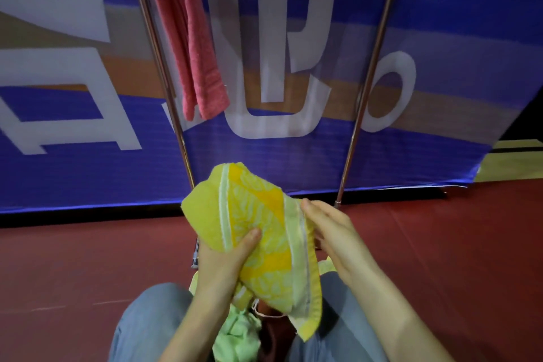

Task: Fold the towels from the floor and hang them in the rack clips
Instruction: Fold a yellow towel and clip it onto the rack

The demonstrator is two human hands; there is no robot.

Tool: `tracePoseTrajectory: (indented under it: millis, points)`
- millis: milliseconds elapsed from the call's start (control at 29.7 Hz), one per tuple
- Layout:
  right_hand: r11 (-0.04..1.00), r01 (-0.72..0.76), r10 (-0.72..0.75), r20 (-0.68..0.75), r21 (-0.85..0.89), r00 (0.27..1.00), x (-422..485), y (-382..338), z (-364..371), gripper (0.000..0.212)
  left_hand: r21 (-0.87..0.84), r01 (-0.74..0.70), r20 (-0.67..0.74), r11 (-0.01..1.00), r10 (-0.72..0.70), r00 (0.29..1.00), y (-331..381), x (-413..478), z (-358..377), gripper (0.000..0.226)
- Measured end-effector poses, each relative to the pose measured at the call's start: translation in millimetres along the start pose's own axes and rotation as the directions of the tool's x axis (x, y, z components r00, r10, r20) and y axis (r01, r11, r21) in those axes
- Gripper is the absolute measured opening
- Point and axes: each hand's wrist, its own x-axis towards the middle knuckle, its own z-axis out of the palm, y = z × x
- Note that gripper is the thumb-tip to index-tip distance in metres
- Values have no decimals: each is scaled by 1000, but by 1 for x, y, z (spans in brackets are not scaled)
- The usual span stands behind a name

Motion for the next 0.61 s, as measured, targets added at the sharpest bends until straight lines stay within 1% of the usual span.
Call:
tracePoseTrajectory:
  millis: [34,101,168,202,235,303,336,404,437,471,504,572,605]
  points:
    - [999,34,-34,3,-1,999,-5,-1,4,15,13,22,19,1000,-22,1000,-1,-7,-3,78]
    - [995,102,-102,0,5,995,-8,-3,8,16,34,77,95,996,-80,992,-7,-13,-7,79]
    - [988,150,-151,17,18,988,-8,-5,9,18,15,118,114,993,-119,986,-11,-13,-14,64]
    - [984,178,-179,38,15,983,-9,-6,10,19,0,143,75,990,-143,987,-12,-12,-20,60]
    - [976,218,-217,64,-14,974,-9,-8,12,20,-6,163,33,987,-163,986,-11,-11,-25,65]
    - [945,309,-291,151,-111,945,-11,-13,17,21,61,208,-53,976,-205,977,-9,-9,-35,81]
    - [930,345,-314,210,-131,926,-13,-17,22,20,113,196,-56,974,-191,980,-3,-9,-38,82]
    - [913,387,-331,322,-127,887,-16,-24,28,17,189,126,25,974,-133,991,8,-9,-36,70]
    - [905,405,-328,394,-130,859,-19,-27,33,16,183,89,81,979,-106,991,13,-7,-34,58]
    - [892,427,-321,459,-148,828,-22,-28,38,14,142,93,158,985,-115,981,21,-6,-30,49]
    - [872,455,-311,513,-180,800,-23,-28,40,11,97,110,223,989,-129,966,24,-4,-28,47]
    - [848,474,-260,592,-237,762,-27,-28,45,8,107,142,295,984,-168,941,21,3,-27,65]
    - [847,470,-236,618,-247,750,-29,-29,46,8,142,158,323,977,-197,926,17,5,-26,66]
